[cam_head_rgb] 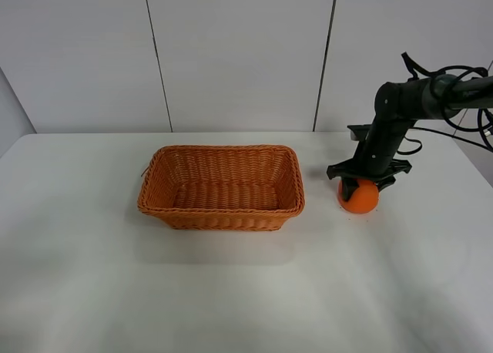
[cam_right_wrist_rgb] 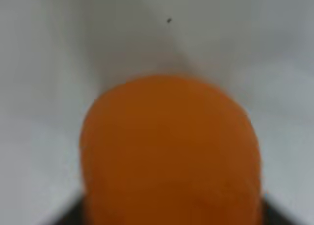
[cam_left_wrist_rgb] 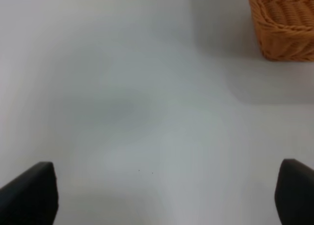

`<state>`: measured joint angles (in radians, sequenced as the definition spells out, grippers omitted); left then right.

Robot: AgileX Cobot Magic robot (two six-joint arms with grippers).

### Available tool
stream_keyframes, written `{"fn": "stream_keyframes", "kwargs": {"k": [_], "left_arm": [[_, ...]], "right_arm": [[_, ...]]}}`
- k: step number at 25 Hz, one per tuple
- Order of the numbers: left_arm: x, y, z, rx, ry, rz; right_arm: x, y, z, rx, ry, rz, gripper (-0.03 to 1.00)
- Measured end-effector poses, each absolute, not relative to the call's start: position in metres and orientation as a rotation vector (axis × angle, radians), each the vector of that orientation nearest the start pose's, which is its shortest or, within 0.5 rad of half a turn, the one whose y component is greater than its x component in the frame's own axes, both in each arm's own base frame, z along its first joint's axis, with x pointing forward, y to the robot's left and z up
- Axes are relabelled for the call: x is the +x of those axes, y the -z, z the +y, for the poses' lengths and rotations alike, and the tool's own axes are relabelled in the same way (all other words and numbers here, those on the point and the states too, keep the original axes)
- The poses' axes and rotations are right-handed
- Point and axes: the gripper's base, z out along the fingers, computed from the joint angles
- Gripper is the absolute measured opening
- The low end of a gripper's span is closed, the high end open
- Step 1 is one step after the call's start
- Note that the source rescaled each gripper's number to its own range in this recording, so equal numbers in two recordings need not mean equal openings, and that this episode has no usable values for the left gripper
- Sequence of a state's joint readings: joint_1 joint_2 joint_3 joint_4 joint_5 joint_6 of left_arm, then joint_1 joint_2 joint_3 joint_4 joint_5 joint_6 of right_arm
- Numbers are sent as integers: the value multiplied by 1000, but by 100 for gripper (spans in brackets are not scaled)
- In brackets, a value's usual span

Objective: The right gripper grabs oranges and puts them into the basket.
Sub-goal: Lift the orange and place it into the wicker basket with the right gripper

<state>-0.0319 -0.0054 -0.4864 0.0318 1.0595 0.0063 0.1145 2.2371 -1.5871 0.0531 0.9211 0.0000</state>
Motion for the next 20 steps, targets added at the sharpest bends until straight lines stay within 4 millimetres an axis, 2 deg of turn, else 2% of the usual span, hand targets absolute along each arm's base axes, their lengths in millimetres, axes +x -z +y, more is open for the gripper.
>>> {"fn": "stream_keyframes", "kwargs": {"k": [1,2,7,14,17,20], "left_arm": [[-4,-274,3,38,-22,2051],[-4,-274,3,38,-22,2051],[-4,-274,3,38,-22,2051],[-4,-274,3,38,-22,2051],[-4,-274,3,38,-22,2051],[-4,-274,3,38,-22,2051]], "right_arm": [[434,-118,54,-129,-75,3048,9],[434,-121,54,-129,-75,3042,1],[431,-149,52,-142,-59,2999,0],[410,-235,50,-157,-64,2874,0],[405,-262,49,-161,-65,2877,0],[407,-286,55,-187,-59,2861,0]]}}
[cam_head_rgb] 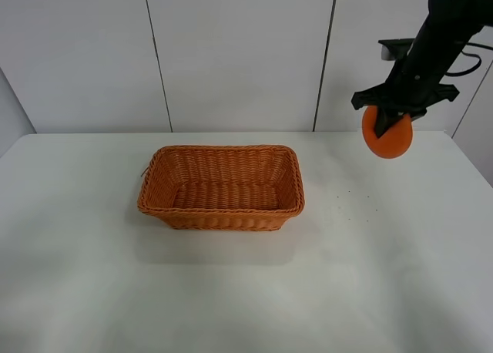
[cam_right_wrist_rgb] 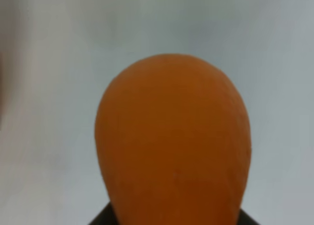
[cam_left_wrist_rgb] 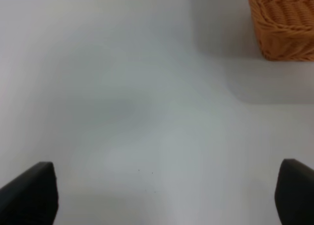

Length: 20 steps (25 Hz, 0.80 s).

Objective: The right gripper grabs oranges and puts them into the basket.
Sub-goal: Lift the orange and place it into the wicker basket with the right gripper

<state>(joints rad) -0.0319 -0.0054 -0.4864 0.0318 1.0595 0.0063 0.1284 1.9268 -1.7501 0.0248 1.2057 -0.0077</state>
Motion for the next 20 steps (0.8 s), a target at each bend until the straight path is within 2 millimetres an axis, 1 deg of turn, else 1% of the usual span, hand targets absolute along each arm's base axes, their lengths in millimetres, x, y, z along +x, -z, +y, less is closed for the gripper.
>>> {"fn": "stream_keyframes", "kwargs": {"k": [2,4,6,8,11,12,15,18,20], "left_arm": [[-4,-274,3,38,-22,2051],[-4,-274,3,38,-22,2051],[-4,-274,3,38,-22,2051],[-4,-274,3,38,-22,2051],[-4,-274,3,38,-22,2051],[-4,-274,3,38,-22,2051],[-4,-274,3,38,-22,2051],[-4,-274,3,38,-22,2051],[-4,-274,3,38,-22,2051]], "right_arm": [[412,-301,64,-219,-60,2810,0],[414,-308,79,-271,-64,2777,0],[413,-309,103,-347,-78,2761,0],[409,-305,129,-432,-92,2755,0],[397,-296,176,-589,-115,2748,0],[394,-291,188,-630,-122,2741,0],[384,-279,232,-735,-161,2676,0],[379,-256,269,-823,-192,2619,0],[381,-234,286,-855,-203,2598,0]]}}
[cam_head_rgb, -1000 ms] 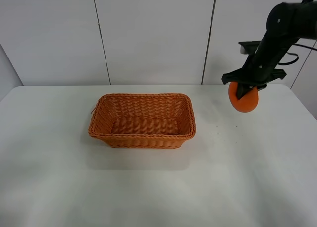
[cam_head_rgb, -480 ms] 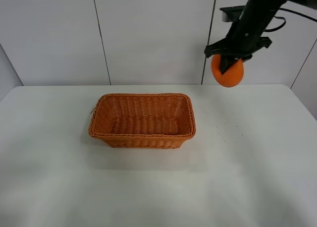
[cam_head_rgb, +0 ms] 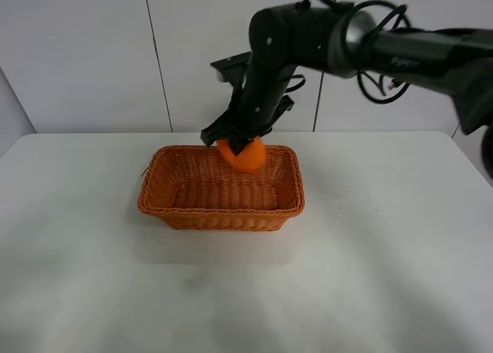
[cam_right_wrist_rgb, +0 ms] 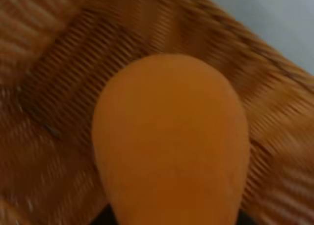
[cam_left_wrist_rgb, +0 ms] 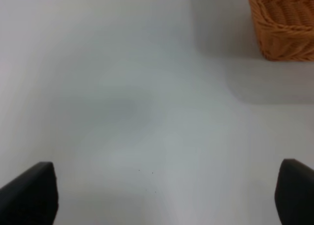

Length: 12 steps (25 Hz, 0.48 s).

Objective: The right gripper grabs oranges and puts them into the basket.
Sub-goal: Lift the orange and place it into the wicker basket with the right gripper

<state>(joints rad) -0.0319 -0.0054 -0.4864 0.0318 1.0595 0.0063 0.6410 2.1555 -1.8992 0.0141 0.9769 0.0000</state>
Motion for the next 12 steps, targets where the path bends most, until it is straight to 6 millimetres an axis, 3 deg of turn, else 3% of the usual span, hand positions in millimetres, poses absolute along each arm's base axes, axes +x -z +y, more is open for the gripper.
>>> {"fn": "stream_keyframes", "kwargs": {"k": [7,8,9,12], "left_arm": [[-4,-274,3,38,-22,2051],[-4,-274,3,38,-22,2051],[-4,-274,3,38,-22,2051],[-4,-274,3,38,-22,2051]], "right_arm": [[392,-171,308,-855,-239,2611,3],[392,-167,309,-854,-241,2618,10],[392,-165,309,-853,-244,2623,23],[392,-164,310,-859,-247,2617,72]]}}
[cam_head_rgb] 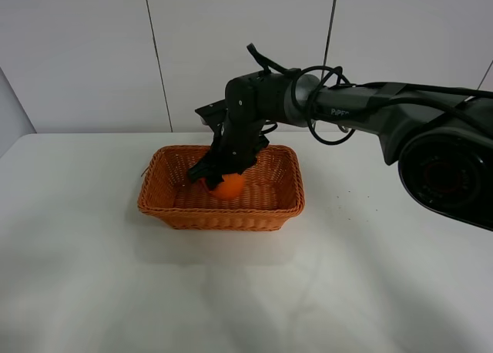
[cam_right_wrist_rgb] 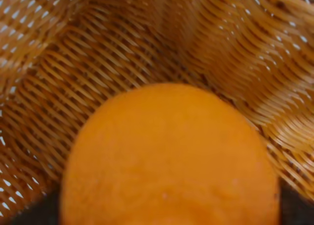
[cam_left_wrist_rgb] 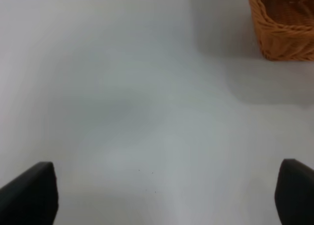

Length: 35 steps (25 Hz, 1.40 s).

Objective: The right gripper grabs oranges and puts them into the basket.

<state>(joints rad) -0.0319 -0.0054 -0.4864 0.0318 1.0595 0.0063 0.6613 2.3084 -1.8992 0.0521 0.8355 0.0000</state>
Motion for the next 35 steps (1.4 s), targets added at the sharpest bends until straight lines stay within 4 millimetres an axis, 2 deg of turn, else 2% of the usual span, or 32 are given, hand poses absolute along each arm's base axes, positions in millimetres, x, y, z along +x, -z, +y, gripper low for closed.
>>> {"fn": "stream_keyframes", "kwargs": {"k": [1,2,4,7,12,16,19,22,28,32,35], "left_arm": [[-4,-274,3,38,-22,2051],[-4,-274,3,38,-22,2051],[-4,-274,3,38,-22,2051],[-4,-274,3,38,-22,2051],[-4,-274,3,38,-22,2051],[-4,-274,3,38,-22,2051],[-4,-274,3,38,-22,2051],[-4,-274,3,38,-22,2051],[-4,-274,3,38,-22,2051],[-4,-274,3,38,-22,2051],[-4,-274,3,38,-22,2051]], "right_arm": [[392,-165,310,-859,-248,2615,84],[392,-167,310,-856,-252,2610,91],[392,-175,310,-861,-258,2598,97],[390,-195,309,-871,-257,2609,100],[392,-245,301,-882,-235,2644,100],[408,-275,284,-814,-222,2593,100],[425,-280,256,-729,-200,2607,100],[444,-279,220,-621,-171,2639,100],[480,-278,124,-346,-101,2683,100],[492,-278,67,-191,-56,2696,99],[494,-278,43,-129,-38,2699,99]]}}
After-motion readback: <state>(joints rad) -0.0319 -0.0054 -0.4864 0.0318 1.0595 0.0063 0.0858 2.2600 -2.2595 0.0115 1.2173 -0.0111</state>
